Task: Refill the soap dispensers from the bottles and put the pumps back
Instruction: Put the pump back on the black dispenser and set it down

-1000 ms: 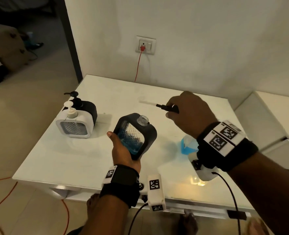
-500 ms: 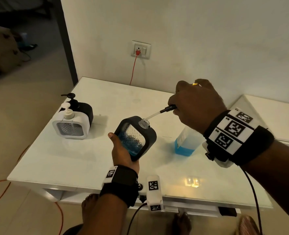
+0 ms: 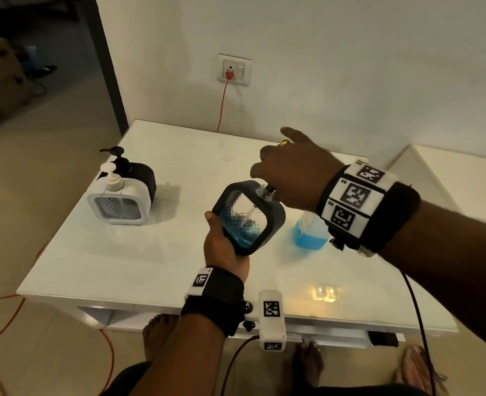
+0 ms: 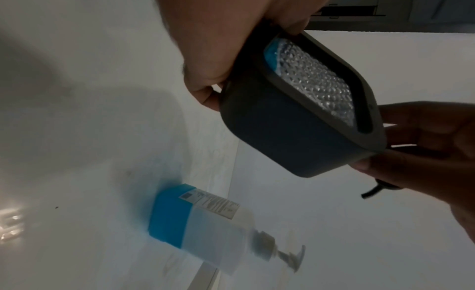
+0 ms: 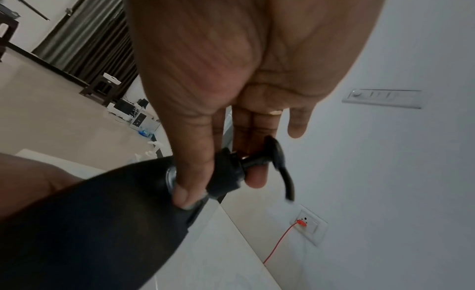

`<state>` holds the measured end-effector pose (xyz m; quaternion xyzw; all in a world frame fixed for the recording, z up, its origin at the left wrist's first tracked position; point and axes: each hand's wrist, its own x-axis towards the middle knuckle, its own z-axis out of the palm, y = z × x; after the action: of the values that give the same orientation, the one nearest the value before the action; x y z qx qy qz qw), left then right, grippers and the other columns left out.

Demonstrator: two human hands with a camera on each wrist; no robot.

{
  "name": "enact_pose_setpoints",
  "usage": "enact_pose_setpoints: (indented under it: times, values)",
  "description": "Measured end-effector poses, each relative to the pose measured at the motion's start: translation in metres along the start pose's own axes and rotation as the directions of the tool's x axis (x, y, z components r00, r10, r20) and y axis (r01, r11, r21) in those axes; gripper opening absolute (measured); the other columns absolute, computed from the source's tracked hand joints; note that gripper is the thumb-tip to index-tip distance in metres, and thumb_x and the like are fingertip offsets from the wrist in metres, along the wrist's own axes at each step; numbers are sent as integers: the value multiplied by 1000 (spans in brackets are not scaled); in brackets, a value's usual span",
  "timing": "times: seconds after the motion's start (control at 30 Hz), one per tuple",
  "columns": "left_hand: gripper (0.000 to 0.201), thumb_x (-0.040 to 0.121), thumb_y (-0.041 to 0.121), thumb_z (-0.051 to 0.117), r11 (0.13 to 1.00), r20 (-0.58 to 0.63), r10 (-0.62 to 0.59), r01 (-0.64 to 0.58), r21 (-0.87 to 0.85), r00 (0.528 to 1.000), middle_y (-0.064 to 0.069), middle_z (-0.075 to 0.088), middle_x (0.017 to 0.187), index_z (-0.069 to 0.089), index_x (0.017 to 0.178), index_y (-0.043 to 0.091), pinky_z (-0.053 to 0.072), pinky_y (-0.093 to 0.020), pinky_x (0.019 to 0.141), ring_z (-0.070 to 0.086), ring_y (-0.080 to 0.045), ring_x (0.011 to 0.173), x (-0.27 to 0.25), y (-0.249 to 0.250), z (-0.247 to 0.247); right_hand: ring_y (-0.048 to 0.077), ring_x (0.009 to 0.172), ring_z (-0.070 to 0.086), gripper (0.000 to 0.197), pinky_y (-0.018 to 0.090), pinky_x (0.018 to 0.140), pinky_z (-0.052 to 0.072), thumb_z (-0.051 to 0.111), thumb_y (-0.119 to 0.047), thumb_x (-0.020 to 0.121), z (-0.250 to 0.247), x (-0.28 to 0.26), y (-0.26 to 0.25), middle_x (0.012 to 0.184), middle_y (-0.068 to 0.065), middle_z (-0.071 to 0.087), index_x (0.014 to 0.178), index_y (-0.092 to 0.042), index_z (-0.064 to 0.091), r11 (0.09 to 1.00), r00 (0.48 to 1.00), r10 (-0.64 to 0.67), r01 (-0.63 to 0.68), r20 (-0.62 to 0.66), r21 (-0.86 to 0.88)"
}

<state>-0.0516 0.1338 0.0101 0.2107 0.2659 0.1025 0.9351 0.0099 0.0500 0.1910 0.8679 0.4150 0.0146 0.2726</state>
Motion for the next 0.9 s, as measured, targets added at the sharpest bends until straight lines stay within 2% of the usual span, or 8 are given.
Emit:
enact_pose_setpoints:
  times: [0.07,0.17,0.27,0.33,0.4,0.5,0.7,0.9]
  values:
    - [50,110,55,32,1000,-3,-7,7,-15,1000,-10,68,136,66,131,24,61,-40,80,68,-26,115,-1,-1,0,22,129,54,46,59,122,-4,57,-33,96,-2,-2,4,135,-2,55,142,-33,50,1000,999,-18,18,-40,3]
    - [54,110,54,31,998,0,-8,8,-60,1000,-10,68,135,62,141,22,64,-37,70,69,-26,113,-1,-1,0,18,150,30,62,61,118,-11,63,-50,92,-6,-15,15,156,-6,43,149,-38,43,993,983,42,-20,-178,120]
    - [57,111,53,28,996,-3,0,0,-93,1000,-9,68,133,58,146,21,64,-33,65,69,-25,111,-2,0,1,19,130,55,55,50,121,26,62,-51,93,7,-34,24,136,-4,62,142,-29,52,787,844,406,-127,-352,604]
    - [57,111,54,27,994,-4,17,-18,-105,1000,-9,69,132,57,146,22,64,-34,68,70,-25,111,-2,-1,2,16,109,65,56,38,103,47,64,-58,90,24,-43,19,119,-5,68,134,-24,57,544,760,603,-172,-241,821]
    - [58,111,53,26,993,0,30,-29,-118,1000,-10,70,132,57,147,20,65,-35,72,71,-25,113,-4,-2,2,11,103,65,76,29,90,50,61,-75,75,42,-49,6,115,-10,67,132,-27,56,371,788,615,-252,-32,894]
    - [61,110,54,25,994,22,30,-28,-109,999,-15,66,141,54,150,18,64,-44,90,66,-31,126,-4,-7,0,7,103,63,85,19,79,47,67,-77,65,65,-48,-18,114,-15,62,134,-29,52,282,873,466,-301,145,911]
    - [65,97,61,44,999,102,15,-19,41,995,-14,72,133,59,144,19,60,-50,97,72,-30,118,-14,-13,1,10,93,64,42,36,87,57,82,-39,80,94,-39,-23,103,-8,67,111,-22,60,266,906,419,-190,64,945]
    - [110,60,88,76,797,288,310,-413,441,906,-3,70,135,57,144,19,61,-38,95,68,-20,123,2,7,-5,12,98,68,43,34,89,58,85,-27,78,97,-47,4,108,-5,69,113,-19,62,273,932,363,-104,-3,956]
